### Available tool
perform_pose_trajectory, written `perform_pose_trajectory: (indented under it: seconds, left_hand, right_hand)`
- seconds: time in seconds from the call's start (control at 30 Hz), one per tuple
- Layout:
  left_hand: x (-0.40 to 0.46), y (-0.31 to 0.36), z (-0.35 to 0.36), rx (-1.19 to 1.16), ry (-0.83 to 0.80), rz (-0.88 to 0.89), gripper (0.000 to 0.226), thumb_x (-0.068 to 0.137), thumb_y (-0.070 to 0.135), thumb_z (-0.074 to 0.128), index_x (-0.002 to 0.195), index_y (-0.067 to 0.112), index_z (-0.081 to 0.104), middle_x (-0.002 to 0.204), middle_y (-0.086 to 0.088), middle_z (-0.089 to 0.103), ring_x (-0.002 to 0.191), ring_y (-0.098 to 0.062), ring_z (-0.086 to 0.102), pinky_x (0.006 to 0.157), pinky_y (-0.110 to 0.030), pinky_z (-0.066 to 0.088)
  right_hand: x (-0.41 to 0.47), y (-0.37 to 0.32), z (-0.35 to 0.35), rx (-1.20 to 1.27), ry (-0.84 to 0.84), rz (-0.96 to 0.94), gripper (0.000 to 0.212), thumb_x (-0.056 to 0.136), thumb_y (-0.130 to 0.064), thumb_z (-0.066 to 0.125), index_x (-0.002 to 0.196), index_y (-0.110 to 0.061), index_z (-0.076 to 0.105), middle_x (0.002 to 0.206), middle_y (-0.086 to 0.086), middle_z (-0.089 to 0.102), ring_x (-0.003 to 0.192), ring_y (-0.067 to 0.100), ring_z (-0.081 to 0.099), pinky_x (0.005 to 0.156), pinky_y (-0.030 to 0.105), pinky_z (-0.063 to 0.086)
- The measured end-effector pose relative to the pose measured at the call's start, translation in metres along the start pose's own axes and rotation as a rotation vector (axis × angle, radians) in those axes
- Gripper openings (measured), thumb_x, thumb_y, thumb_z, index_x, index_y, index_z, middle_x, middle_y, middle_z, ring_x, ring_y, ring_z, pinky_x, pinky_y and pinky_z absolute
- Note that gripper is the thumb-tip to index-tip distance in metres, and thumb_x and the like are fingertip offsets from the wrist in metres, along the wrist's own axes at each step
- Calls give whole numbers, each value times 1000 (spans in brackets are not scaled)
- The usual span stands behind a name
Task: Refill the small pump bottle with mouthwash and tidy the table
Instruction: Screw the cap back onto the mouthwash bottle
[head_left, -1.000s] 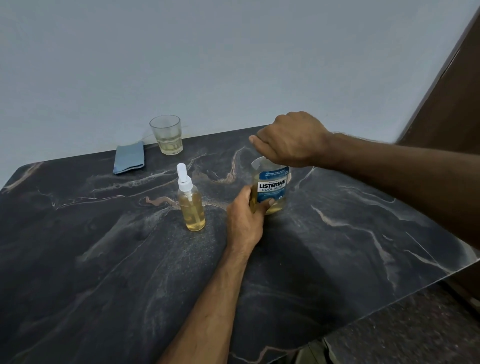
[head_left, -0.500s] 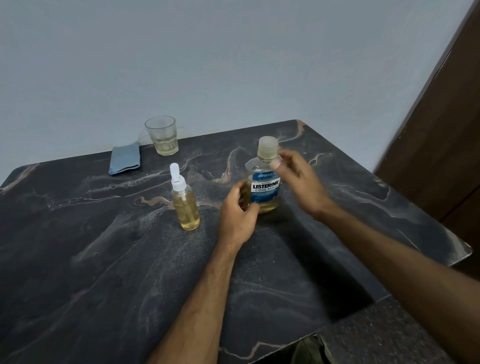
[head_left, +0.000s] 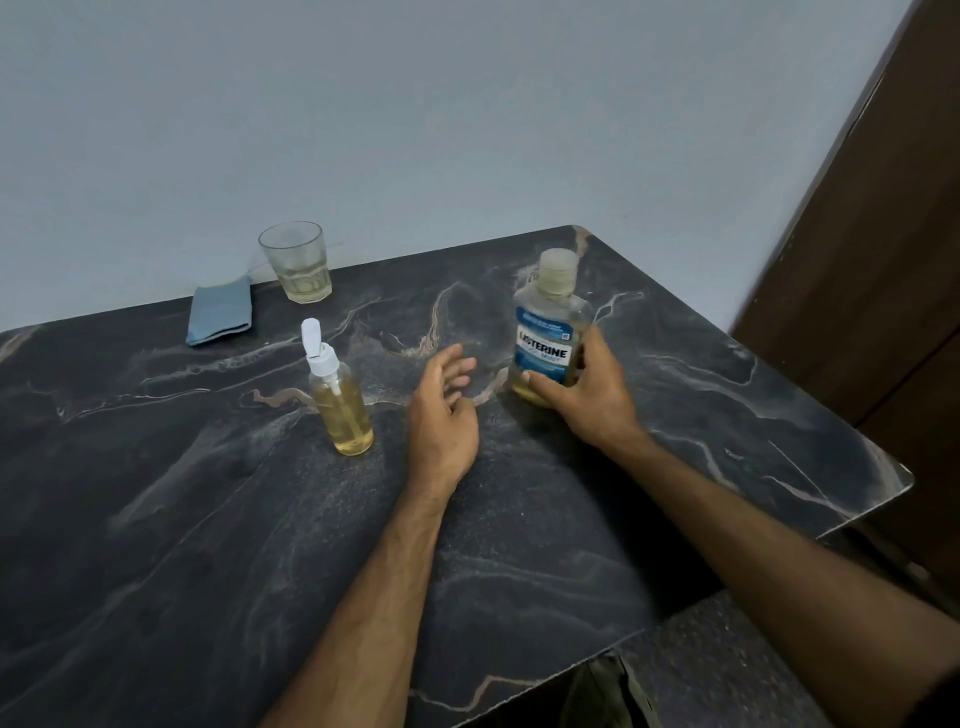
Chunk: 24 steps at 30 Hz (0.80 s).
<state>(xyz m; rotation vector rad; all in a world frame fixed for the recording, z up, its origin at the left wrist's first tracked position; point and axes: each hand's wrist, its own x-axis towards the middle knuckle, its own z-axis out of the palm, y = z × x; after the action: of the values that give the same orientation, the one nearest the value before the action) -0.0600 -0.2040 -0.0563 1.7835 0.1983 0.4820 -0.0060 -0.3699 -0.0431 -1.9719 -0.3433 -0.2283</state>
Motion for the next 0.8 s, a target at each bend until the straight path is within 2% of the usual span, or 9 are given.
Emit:
perform_pose_trajectory:
  seconds: [0.17, 0.27, 0.43, 0.6, 0.8]
  left_hand:
    - [-1, 1, 0, 14, -3, 22, 61, 82, -17, 45, 132, 17, 51, 118, 7, 64, 108, -4, 59, 97, -26, 49]
    - [-1, 1, 1, 10, -3, 18, 60, 82, -17, 45, 132, 16, 51, 117, 6, 64, 108, -5, 59, 98, -28, 50]
    - [-2, 2, 0, 24, -2, 20, 59, 82, -17, 46, 132, 15, 51, 117, 6, 64, 108, -5, 59, 98, -28, 50]
    - [-3, 3, 0, 42, -3, 27, 59, 82, -16, 47, 132, 15, 51, 117, 6, 64, 107, -5, 59, 98, -29, 50]
    - [-4, 5, 0, 56, 1, 25, 59, 83, -16, 48, 133, 17, 51, 118, 6, 64, 107, -6, 59, 99, -32, 50]
  right_hand:
    - [8, 12, -27, -29, 157, 58, 58, 76, -28, 83, 115, -30, 41, 115, -14, 55, 98, -2, 58, 65, 7, 46]
    - [14, 17, -35, -50, 212, 63, 57, 78, -26, 83, 114, -29, 39, 117, -9, 54, 97, 1, 57, 60, 5, 46]
    - [23, 25, -38, -111, 225, 76, 56, 78, -28, 82, 112, -27, 38, 117, -7, 53, 105, 9, 56, 73, 11, 43]
    - [24, 30, -36, -137, 238, 76, 55, 79, -29, 81, 113, -28, 38, 120, -4, 53, 108, 12, 55, 85, 24, 49]
    - [25, 33, -37, -133, 257, 92, 52, 80, -30, 81, 111, -27, 40, 121, 1, 56, 107, 13, 58, 82, 23, 50]
